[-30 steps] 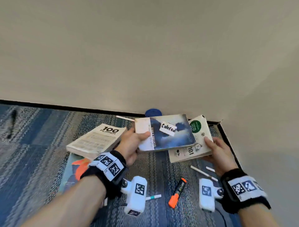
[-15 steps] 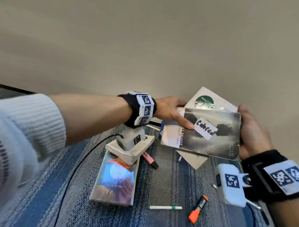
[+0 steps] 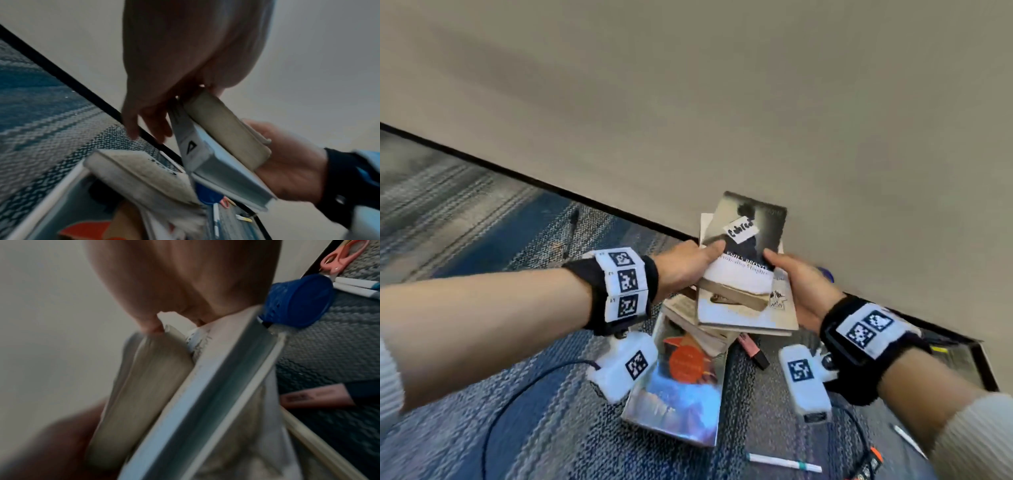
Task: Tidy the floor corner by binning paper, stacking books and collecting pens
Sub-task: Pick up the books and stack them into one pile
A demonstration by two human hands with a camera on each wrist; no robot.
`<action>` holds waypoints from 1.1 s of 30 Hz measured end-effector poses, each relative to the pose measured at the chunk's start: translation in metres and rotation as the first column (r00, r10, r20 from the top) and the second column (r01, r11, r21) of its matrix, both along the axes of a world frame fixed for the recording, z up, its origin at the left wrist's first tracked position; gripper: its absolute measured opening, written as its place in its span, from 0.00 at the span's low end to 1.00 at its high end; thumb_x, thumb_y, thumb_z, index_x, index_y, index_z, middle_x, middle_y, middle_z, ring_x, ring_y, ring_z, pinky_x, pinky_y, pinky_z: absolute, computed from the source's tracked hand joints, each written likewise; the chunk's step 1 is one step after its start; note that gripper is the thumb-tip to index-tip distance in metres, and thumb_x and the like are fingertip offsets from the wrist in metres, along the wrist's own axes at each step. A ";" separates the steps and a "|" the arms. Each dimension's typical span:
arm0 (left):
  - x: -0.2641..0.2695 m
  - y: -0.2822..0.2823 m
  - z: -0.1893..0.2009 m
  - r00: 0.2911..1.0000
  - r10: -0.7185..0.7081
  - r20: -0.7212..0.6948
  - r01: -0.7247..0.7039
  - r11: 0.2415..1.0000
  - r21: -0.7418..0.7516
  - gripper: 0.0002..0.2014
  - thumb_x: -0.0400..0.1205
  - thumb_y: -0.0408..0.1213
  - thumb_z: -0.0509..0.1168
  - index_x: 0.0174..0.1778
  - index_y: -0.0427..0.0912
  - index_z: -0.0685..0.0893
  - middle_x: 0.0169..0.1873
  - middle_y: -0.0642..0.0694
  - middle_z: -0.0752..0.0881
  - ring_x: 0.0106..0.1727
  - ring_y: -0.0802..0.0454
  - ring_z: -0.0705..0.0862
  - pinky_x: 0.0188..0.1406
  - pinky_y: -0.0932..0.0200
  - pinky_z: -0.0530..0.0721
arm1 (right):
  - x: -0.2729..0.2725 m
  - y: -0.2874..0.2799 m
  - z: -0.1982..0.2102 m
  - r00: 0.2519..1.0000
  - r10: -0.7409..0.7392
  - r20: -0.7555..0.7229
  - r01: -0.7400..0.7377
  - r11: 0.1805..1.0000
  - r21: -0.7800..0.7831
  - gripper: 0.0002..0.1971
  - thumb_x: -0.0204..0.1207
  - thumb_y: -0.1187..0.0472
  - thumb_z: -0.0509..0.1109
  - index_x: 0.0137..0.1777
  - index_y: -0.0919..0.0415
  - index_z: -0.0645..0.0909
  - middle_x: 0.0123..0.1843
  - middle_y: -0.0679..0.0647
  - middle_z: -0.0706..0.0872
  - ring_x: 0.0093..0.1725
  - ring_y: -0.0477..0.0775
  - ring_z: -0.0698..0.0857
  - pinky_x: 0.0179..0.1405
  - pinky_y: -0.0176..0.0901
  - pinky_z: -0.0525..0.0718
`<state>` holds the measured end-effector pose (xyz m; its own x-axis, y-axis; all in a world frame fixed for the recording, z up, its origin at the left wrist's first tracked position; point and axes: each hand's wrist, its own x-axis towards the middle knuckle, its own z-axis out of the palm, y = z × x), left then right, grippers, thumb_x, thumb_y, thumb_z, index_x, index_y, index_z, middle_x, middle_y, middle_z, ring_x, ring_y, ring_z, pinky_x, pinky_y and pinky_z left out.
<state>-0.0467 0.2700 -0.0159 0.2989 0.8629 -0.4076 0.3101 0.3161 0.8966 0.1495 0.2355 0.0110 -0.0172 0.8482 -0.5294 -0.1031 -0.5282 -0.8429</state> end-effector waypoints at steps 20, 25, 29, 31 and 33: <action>-0.016 -0.040 -0.077 0.991 0.124 0.056 -0.123 0.992 -0.005 0.34 0.59 0.66 0.75 0.58 0.55 0.80 0.52 0.54 0.90 0.54 0.51 0.88 0.59 0.43 0.85 | -0.034 -0.028 -0.081 0.980 -0.199 0.015 0.196 0.974 0.110 0.34 0.62 0.66 0.80 0.69 0.61 0.73 0.58 0.64 0.89 0.55 0.67 0.89 0.48 0.57 0.89; -0.037 -0.078 -0.074 0.997 0.043 -0.067 -0.042 0.999 0.006 0.33 0.63 0.73 0.72 0.56 0.55 0.81 0.50 0.57 0.89 0.52 0.55 0.88 0.55 0.47 0.86 | -0.045 -0.064 -0.090 0.953 -0.057 0.298 0.048 0.998 0.038 0.26 0.68 0.41 0.76 0.63 0.50 0.76 0.61 0.59 0.86 0.57 0.62 0.87 0.58 0.59 0.86; -0.054 -0.088 -0.094 0.947 -0.006 -0.321 0.019 0.999 0.040 0.40 0.57 0.79 0.69 0.61 0.59 0.77 0.57 0.55 0.81 0.57 0.53 0.82 0.60 0.48 0.82 | -0.050 -0.089 -0.125 0.920 0.093 0.382 -0.062 0.994 -0.093 0.51 0.55 0.21 0.70 0.75 0.51 0.72 0.69 0.52 0.81 0.67 0.55 0.83 0.71 0.59 0.78; -0.051 -0.088 -0.091 0.999 -0.009 -0.036 0.003 0.990 -0.141 0.31 0.68 0.62 0.76 0.63 0.54 0.79 0.56 0.52 0.89 0.55 0.51 0.88 0.59 0.48 0.85 | -0.050 -0.089 -0.130 0.990 0.039 0.137 -0.019 0.990 -0.141 0.46 0.59 0.29 0.76 0.74 0.53 0.73 0.64 0.55 0.87 0.61 0.58 0.88 0.66 0.61 0.83; -0.045 -0.091 -0.086 0.982 0.058 0.178 0.003 0.946 -0.324 0.24 0.76 0.52 0.72 0.66 0.46 0.82 0.52 0.47 0.92 0.52 0.47 0.91 0.57 0.50 0.87 | -0.049 -0.086 -0.129 0.996 -0.038 -0.083 0.021 0.982 -0.188 0.36 0.66 0.37 0.79 0.71 0.54 0.79 0.64 0.62 0.87 0.62 0.65 0.86 0.67 0.68 0.80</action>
<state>-0.0918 0.1785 -0.1021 0.3728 0.7034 -0.6052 0.1378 0.6030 0.7858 0.1005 0.1494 -0.1183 -0.0463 0.7354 -0.6761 -0.1889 -0.6710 -0.7170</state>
